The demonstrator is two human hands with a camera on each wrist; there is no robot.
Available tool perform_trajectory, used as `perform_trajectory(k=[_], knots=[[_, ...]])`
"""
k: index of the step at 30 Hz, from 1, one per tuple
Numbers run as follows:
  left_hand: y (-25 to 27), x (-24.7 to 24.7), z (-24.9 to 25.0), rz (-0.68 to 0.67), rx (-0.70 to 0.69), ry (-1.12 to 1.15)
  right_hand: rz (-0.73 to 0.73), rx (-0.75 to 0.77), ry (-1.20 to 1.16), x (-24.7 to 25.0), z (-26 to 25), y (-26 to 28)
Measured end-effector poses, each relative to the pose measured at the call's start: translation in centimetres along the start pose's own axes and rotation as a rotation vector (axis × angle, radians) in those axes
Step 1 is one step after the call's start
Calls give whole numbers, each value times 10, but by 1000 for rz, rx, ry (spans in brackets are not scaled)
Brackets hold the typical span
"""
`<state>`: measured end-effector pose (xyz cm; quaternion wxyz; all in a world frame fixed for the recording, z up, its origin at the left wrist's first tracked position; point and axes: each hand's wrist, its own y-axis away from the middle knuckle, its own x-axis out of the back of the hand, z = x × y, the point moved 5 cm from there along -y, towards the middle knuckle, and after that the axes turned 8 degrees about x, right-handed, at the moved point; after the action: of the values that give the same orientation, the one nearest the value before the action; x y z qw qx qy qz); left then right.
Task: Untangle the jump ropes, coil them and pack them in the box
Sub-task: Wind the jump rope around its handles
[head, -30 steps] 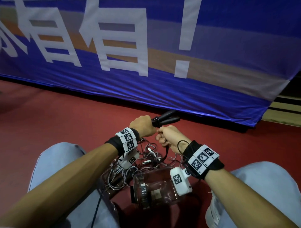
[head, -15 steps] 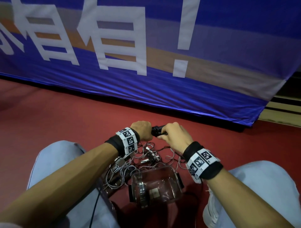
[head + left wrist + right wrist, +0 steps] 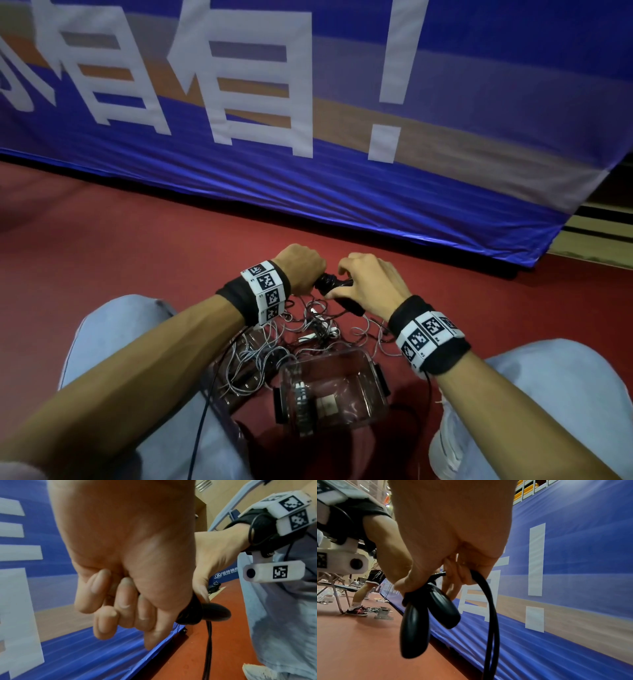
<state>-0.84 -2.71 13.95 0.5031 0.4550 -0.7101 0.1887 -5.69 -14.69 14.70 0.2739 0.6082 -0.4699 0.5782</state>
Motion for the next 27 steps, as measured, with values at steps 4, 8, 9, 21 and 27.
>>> perform_trajectory(k=[4,8,9,21,27], knots=[[3,9,4,117,-92,-165,-83,4,-127,-3,-2,1],[5,18,6,226,-196,-214,-192,-92,-478,-13,4,-2],[6,19,6,243,-218,-212,-215,-97,-550,-14,3,-1],[18,35,4,551,-433,-68,-467,-52,-805,0,5,5],[28,41,0,753,-508,80,-559,-30,-968,2,3,9]])
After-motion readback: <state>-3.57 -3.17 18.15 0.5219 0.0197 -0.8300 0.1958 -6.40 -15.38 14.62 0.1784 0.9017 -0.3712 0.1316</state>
